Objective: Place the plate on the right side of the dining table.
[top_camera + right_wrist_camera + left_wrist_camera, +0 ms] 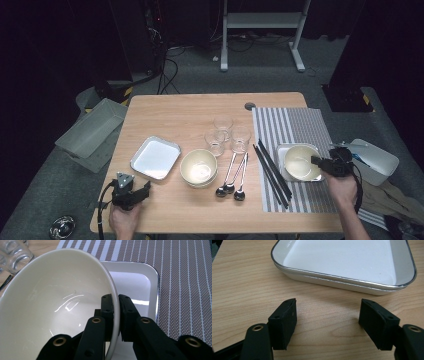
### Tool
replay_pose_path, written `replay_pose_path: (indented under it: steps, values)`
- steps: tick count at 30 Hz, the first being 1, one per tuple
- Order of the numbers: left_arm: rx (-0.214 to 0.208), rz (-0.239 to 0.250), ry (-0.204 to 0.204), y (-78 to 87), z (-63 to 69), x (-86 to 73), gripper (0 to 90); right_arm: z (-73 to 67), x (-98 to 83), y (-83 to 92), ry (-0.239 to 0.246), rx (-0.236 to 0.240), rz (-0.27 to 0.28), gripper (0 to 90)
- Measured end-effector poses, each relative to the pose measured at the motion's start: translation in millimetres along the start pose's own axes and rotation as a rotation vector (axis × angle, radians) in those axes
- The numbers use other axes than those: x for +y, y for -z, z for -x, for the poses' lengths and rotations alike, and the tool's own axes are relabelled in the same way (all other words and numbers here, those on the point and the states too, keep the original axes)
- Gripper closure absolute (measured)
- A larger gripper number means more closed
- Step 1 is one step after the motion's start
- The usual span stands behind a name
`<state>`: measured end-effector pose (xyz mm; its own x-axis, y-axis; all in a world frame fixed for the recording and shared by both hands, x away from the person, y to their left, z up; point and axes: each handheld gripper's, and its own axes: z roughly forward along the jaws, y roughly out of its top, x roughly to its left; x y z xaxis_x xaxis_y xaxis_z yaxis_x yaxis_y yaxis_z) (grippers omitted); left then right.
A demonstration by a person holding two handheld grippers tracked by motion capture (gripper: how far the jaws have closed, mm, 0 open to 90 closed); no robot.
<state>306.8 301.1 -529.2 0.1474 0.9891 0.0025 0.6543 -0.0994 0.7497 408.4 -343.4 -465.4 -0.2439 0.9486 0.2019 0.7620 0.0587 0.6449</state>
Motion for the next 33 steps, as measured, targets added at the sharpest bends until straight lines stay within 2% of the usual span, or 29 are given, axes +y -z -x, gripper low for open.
replay_pose_path:
  steps: [15, 23, 33]
  values:
    - [0.000, 0.000, 0.000, 0.0, 0.0, 0.0, 30.8, 3.3, -2.2, -5.8, -0.017, 0.002, -0.018, 83.2]
    - [0.001, 0.001, 0.002, -0.1, 0.1, 0.0, 30.7, 2.5, -1.4, -10.5, -0.011, -0.019, -0.034, 83.1]
    - [0.001, 0.001, 0.002, -0.1, 0.0, 0.0, 30.6, 5.1, -0.8, -13.9, -0.021, -0.018, -0.035, 83.1]
